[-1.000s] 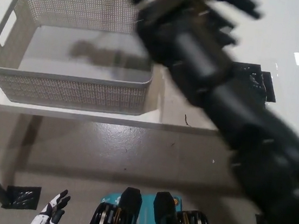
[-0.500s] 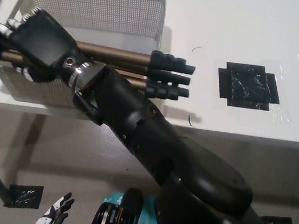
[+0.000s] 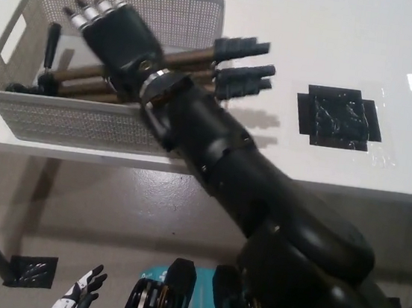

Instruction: The robot uses its right hand to pick the tripod on the desk and places it into a rectangular container on the left.

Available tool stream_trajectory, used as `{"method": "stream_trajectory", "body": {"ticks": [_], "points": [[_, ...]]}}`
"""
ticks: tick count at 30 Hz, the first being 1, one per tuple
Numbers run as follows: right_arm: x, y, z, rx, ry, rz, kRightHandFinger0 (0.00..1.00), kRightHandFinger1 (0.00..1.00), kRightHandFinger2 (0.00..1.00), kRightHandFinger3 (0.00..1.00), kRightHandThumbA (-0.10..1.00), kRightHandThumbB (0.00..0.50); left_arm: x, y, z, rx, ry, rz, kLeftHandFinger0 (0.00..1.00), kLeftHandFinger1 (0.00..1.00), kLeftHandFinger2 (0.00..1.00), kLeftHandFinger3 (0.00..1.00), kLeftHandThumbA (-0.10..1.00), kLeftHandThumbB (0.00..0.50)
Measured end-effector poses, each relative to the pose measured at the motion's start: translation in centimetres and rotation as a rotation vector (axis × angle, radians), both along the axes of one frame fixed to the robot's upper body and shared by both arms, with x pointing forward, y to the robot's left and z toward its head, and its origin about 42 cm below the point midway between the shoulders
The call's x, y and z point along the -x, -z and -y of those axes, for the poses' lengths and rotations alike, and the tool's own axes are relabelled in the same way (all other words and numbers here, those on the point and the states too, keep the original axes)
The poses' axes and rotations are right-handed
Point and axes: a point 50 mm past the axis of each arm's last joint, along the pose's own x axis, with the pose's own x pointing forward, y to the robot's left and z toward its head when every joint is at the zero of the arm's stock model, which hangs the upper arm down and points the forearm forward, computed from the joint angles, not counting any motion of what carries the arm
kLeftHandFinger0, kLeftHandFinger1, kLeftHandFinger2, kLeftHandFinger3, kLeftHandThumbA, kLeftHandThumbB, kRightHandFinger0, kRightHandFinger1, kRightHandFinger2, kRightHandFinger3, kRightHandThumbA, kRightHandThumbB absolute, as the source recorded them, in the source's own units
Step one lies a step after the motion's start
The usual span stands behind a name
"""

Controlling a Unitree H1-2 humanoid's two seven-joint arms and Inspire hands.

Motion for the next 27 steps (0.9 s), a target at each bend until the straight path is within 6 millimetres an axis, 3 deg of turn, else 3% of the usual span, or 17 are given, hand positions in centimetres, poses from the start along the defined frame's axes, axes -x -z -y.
{"method": "stream_trajectory", "body": {"ticks": [1,3,4,7,10,13,15,16,17,20,21,23,27], "points": [[-0.2,-0.1,0.2,-0.008,0.012,-0.008,1.0,1.0,1.0,1.0,1.0,0.441,0.0,0.0,0.0,0.0,0.0,0.0,1.0,1.0,1.0,1.0,1.0,0.149],[-0.5,-0.3,0.6,-0.016,0.034,-0.024,1.0,1.0,1.0,1.0,1.0,0.498,0.0,0.1,0.0,0.0,0.001,-0.001,1.0,1.0,1.0,1.0,1.0,0.147],[-0.6,-0.4,0.8,-0.02,0.045,-0.034,1.0,1.0,1.0,1.0,1.0,0.5,0.0,0.1,0.0,-0.001,0.001,-0.002,1.0,1.0,1.0,1.0,1.0,0.146],[-0.9,-1.1,0.9,-0.056,0.063,-0.067,1.0,1.0,1.0,1.0,1.0,0.5,0.1,0.1,0.0,-0.002,0.004,0.0,1.0,1.0,1.0,1.0,1.0,0.175],[-1.2,-3.0,0.8,-0.189,0.063,-0.134,1.0,1.0,1.0,1.0,1.0,0.5,0.1,0.1,0.1,-0.004,0.007,0.002,1.0,1.0,1.0,1.0,1.0,0.196],[-1.7,-5.6,1.4,-0.34,0.034,-0.18,1.0,1.0,1.0,1.0,1.0,0.497,0.1,0.2,0.1,-0.009,0.008,0.0,1.0,1.0,1.0,1.0,1.0,0.165],[-2.0,-7.6,2.1,-0.444,0.004,-0.19,1.0,1.0,1.0,1.0,1.0,0.446,0.1,0.2,0.1,-0.009,0.009,0.0,1.0,1.0,1.0,1.0,1.0,0.175],[-2.1,-8.7,2.5,-0.49,-0.01,-0.185,1.0,1.0,1.0,1.0,1.0,0.459,0.1,0.2,0.1,-0.009,0.008,-0.001,1.0,1.0,1.0,1.0,1.0,0.168],[-2.1,-9.4,2.9,-0.522,-0.021,-0.18,1.0,1.0,1.0,1.0,1.0,0.394,0.1,0.2,0.1,-0.009,0.008,-0.001,1.0,1.0,1.0,1.0,1.0,0.166],[-2.2,-11.6,4.4,-0.621,-0.05,-0.158,1.0,1.0,1.0,1.0,1.0,0.418,0.0,0.2,0.1,-0.01,0.008,-0.003,1.0,1.0,1.0,1.0,1.0,0.156],[-2.2,-11.9,4.9,-0.644,-0.055,-0.154,1.0,1.0,1.0,1.0,1.0,0.343,0.0,0.3,0.1,-0.01,0.008,-0.004,1.0,1.0,1.0,1.0,1.0,0.161],[-2.3,-12.8,6.4,-0.705,-0.066,-0.139,1.0,1.0,1.0,1.0,1.0,0.316,0.0,0.3,0.1,-0.01,0.007,-0.008,1.0,1.0,1.0,1.0,1.0,0.165],[-2.4,-13.2,9.8,-0.812,-0.071,-0.126,1.0,1.0,1.0,1.0,1.0,0.395,-0.2,0.4,0.1,-0.011,0.007,-0.01,1.0,1.0,1.0,1.0,1.0,0.175]]}}
